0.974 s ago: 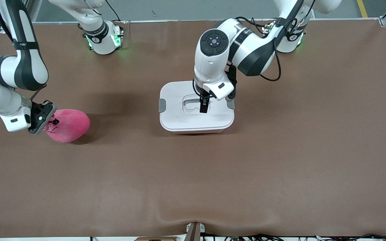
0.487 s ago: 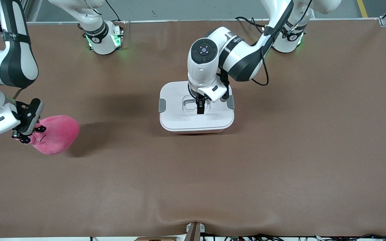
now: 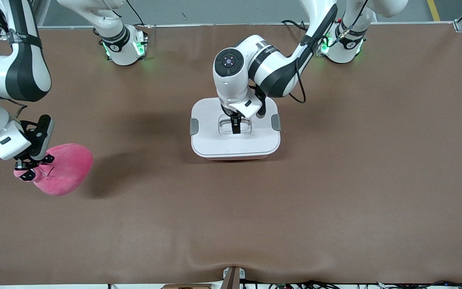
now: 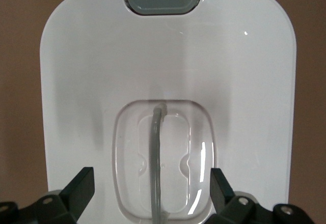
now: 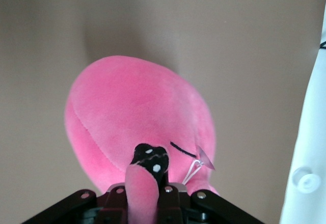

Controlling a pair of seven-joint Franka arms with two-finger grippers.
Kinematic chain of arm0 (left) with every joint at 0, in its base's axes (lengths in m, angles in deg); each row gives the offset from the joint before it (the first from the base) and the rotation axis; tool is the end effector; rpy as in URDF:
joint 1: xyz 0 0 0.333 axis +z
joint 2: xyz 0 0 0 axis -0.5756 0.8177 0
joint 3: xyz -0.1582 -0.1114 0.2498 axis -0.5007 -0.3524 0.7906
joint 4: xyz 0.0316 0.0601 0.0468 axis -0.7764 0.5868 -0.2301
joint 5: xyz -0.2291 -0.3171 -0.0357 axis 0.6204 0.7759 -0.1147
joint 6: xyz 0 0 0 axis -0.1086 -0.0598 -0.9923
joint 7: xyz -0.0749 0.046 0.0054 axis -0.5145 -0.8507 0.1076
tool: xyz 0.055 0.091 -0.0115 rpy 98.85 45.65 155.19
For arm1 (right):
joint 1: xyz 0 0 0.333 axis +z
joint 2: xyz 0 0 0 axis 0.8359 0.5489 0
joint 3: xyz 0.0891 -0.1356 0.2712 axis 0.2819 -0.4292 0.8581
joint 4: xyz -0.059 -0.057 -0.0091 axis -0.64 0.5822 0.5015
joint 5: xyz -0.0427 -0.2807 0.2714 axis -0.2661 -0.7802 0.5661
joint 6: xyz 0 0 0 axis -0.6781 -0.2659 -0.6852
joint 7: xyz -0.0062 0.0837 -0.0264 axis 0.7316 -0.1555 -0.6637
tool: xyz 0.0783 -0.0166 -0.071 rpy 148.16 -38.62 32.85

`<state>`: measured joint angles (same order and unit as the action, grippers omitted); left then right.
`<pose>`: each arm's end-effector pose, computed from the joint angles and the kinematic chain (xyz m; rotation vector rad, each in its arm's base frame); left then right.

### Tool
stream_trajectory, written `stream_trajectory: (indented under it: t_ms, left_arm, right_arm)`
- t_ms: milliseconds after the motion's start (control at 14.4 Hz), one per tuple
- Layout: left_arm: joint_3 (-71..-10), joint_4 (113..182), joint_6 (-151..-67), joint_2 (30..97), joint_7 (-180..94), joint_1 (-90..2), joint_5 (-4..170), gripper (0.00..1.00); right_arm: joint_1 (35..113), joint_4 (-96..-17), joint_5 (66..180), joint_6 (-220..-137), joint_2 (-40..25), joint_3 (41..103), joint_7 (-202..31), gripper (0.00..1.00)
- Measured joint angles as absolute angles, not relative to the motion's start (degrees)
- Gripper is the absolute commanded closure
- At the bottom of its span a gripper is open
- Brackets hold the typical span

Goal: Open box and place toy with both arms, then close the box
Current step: 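Grasp the lid handle with the left gripper while the right gripper grasps the toy, then lift the lid with the left gripper while the right gripper carries the toy over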

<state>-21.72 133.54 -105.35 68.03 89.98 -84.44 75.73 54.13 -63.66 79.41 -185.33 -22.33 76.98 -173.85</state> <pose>0.4531 -0.5243 0.3564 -2.1525 -2.2022 0.0332 0.6139 -0.0388 0.4590 2.0273 2.1644 0.0177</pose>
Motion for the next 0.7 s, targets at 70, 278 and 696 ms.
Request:
stream_trajectory:
  t_ms: [70, 278, 696]
  left_arm:
    - [-21.72, 134.51, -106.85, 68.04, 89.98, -84.56, 75.72, 0.00]
    - [-21.72, 136.50, -109.64, 68.05, 89.98, -84.83, 75.53, 0.10]
    - [-21.72, 136.57, -110.62, 67.94, 89.98, -85.10, 74.57, 0.59]
  right_arm:
    - [54.22, -63.65, 79.38, -185.85, -22.32, 76.98, -175.18, 1.00]
    - [54.93, -63.45, 79.27, -186.53, -22.32, 76.99, -178.81, 1.00]
    - [57.38, -61.82, 79.20, -186.56, -22.32, 77.10, -186.32, 1.00]
